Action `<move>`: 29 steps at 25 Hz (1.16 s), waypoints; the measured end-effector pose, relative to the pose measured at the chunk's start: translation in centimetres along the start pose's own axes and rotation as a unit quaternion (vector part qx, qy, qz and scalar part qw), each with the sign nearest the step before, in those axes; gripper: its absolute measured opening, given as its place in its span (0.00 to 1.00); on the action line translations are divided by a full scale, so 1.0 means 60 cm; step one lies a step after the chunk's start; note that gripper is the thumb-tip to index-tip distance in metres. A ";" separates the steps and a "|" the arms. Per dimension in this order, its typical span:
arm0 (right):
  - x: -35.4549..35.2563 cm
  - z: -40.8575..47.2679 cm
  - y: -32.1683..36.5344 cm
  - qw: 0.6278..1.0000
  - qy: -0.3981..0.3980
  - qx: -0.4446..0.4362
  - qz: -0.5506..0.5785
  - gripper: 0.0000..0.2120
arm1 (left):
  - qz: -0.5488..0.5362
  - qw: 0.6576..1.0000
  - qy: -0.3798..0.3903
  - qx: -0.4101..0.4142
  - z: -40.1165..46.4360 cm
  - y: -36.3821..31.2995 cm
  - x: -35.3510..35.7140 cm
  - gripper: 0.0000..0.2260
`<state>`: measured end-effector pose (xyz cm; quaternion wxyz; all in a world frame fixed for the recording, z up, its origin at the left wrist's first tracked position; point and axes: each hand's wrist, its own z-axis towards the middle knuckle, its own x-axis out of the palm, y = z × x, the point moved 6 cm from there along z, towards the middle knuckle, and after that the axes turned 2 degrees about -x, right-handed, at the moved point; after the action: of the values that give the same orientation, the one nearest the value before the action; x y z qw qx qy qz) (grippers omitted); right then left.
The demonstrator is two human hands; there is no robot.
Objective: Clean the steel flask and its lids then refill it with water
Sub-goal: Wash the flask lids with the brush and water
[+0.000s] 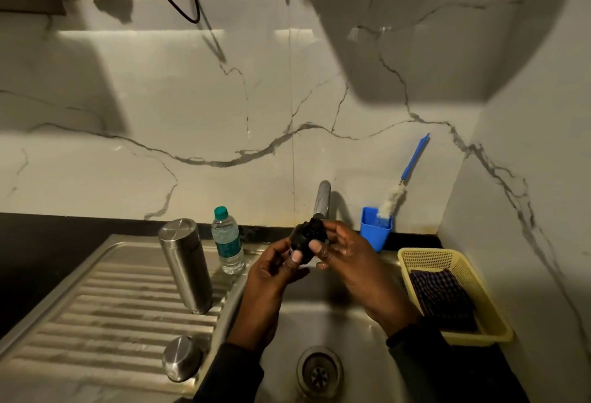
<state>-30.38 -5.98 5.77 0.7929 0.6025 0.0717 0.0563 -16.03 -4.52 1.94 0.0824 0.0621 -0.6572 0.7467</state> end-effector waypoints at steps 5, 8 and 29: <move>0.018 0.004 -0.003 0.994 0.032 -0.007 -0.103 0.20 | 0.027 0.999 0.007 0.019 -0.007 -0.009 -0.014 0.18; 0.020 0.005 -0.032 0.998 0.046 0.025 -0.043 0.19 | 0.038 0.999 0.013 0.010 -0.011 0.006 -0.041 0.16; 0.373 -0.067 -0.102 0.931 0.209 -0.149 -0.261 0.30 | 0.534 0.772 -0.342 -0.047 -0.258 0.113 -0.439 0.13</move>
<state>-9.09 0.13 -2.19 0.8276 0.4117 0.3812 -0.0174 8.58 8.90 -11.96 -0.5569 -0.0518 -0.6033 0.5685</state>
